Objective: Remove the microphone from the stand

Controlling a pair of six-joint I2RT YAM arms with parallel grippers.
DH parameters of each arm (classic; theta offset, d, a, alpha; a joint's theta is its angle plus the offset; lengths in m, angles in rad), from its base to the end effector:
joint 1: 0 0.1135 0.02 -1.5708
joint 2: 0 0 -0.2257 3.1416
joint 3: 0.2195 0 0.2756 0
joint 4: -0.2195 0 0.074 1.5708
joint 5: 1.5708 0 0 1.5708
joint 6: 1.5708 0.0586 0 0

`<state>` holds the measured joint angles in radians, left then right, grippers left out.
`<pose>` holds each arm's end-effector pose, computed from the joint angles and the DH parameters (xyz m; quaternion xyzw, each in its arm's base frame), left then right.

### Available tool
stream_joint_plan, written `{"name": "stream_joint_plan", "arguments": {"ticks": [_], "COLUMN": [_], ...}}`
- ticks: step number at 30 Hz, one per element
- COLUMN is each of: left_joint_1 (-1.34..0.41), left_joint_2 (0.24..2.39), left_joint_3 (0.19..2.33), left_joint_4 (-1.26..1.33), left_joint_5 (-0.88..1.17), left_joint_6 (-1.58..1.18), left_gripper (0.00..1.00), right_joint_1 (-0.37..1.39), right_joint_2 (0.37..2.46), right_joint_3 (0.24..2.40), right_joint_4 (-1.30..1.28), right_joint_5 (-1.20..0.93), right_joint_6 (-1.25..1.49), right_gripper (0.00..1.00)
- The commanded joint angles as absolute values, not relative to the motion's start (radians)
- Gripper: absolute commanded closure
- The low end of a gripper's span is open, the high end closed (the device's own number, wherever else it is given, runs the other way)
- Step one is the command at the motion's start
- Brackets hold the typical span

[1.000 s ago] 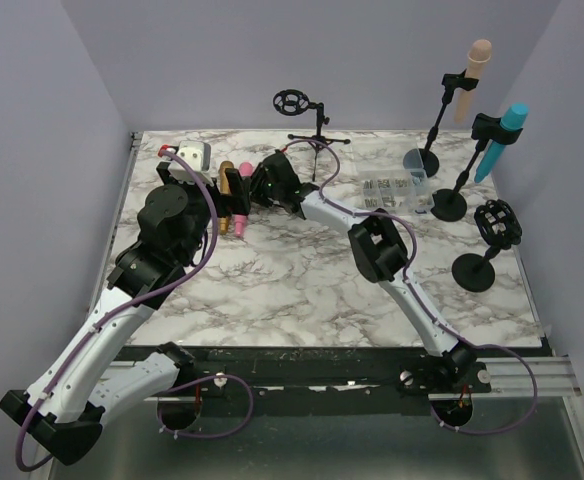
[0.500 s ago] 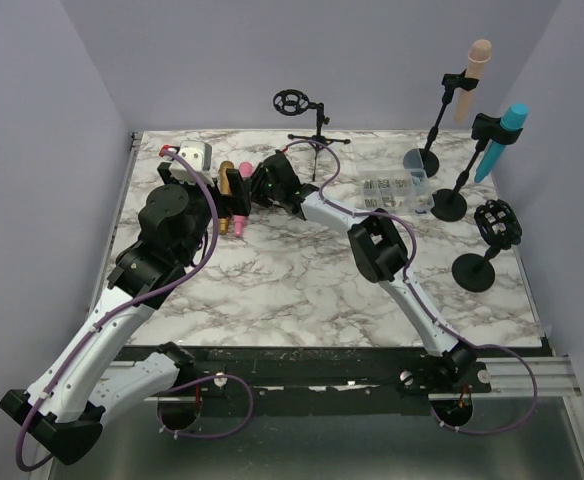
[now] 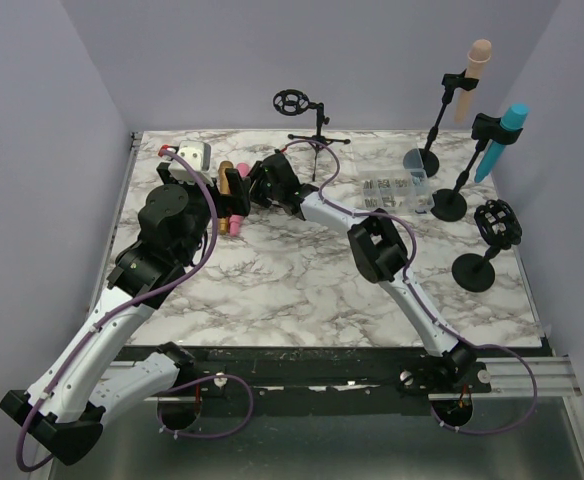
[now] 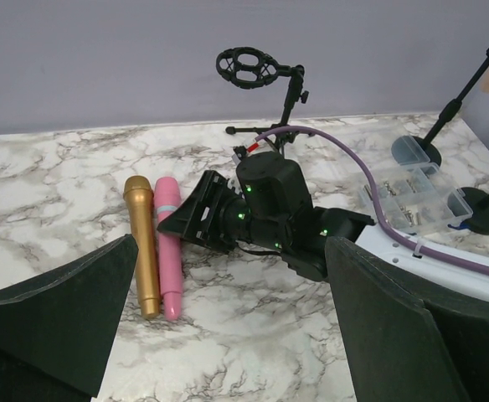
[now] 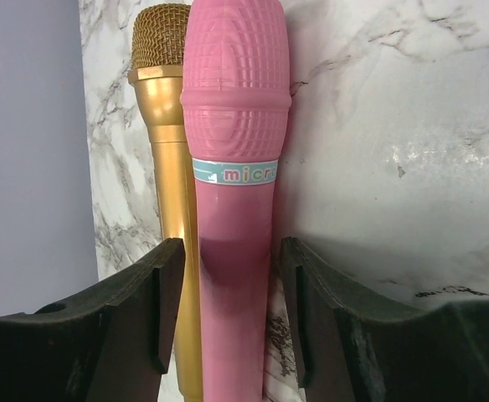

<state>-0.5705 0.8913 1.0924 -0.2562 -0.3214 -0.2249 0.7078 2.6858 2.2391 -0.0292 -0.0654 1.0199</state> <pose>0.2281 -0.1244 0.3945 0.0149 0.7252 -0.1556 0.6706 0.4602 0.3988 0.0901 0.1158 0.8457 0.4137 0.3167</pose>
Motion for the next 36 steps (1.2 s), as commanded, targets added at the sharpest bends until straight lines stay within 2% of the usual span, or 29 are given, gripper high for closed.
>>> {"name": "stream_joint_plan", "arguments": {"ticks": [1, 5, 10, 19, 29, 36], "left_joint_1": [-0.564, -0.564, -0.562, -0.563, -0.563, -0.564], "left_joint_2": [0.884, 0.881, 0.880, 0.878, 0.898, 0.907], "left_joint_3": [1.121, 1.121, 1.121, 1.118, 1.120, 1.121], "left_joint_4": [-0.256, -0.255, -0.255, -0.254, -0.255, -0.259], "left_joint_5": [-0.301, -0.301, -0.299, -0.298, -0.274, -0.261], "left_joint_6": [-0.230, -0.230, -0.232, -0.234, -0.247, -0.258], "left_gripper": [0.01, 0.01, 0.02, 0.01, 0.02, 0.01], "right_joint_1": [0.715, 0.715, 0.713, 0.713, 0.713, 0.713], "right_joint_2": [2.693, 2.658, 2.541, 2.157, 1.542, 1.224], "right_joint_3": [2.190, 2.153, 2.011, 1.688, 1.357, 1.367], "right_joint_4": [-0.158, -0.161, -0.118, -0.197, -0.410, -0.705], "right_joint_5": [-0.017, -0.011, -0.005, 0.118, 0.514, 0.812], "right_joint_6": [0.989, 0.969, 0.909, 0.664, 0.420, 0.382], "right_gripper": [0.41, 0.34, 0.20, 0.01, 0.00, 0.00]}}
